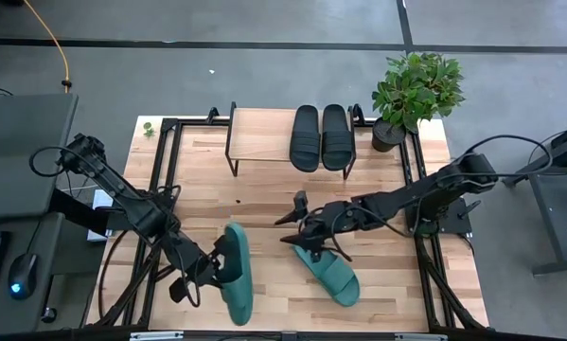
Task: Pick and place slides into the shelf
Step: Put the left green slipper on the shelf
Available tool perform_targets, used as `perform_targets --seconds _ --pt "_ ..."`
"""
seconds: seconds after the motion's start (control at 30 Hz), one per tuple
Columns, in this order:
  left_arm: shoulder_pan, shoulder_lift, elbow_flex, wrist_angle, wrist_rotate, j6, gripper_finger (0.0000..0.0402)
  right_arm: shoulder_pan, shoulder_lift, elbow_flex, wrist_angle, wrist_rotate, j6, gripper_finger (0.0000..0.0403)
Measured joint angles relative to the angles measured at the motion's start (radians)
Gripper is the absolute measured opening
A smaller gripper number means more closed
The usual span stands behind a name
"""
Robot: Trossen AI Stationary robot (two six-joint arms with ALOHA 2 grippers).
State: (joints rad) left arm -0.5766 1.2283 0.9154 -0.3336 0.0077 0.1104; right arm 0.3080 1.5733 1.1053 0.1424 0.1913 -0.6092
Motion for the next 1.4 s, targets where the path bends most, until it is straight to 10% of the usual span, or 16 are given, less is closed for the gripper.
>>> perform_targets --seconds 0.73,1.4 --pt "0.0 0.034 0.0 0.048 0.064 0.039 0.0018 0.066 0.291 0.244 0.005 0.207 -0.181 0.0217" --pt "0.001 0.062 -0.002 0.043 0.079 0.031 0.0007 0.135 0.292 0.264 0.0 0.379 -0.286 0.0217"
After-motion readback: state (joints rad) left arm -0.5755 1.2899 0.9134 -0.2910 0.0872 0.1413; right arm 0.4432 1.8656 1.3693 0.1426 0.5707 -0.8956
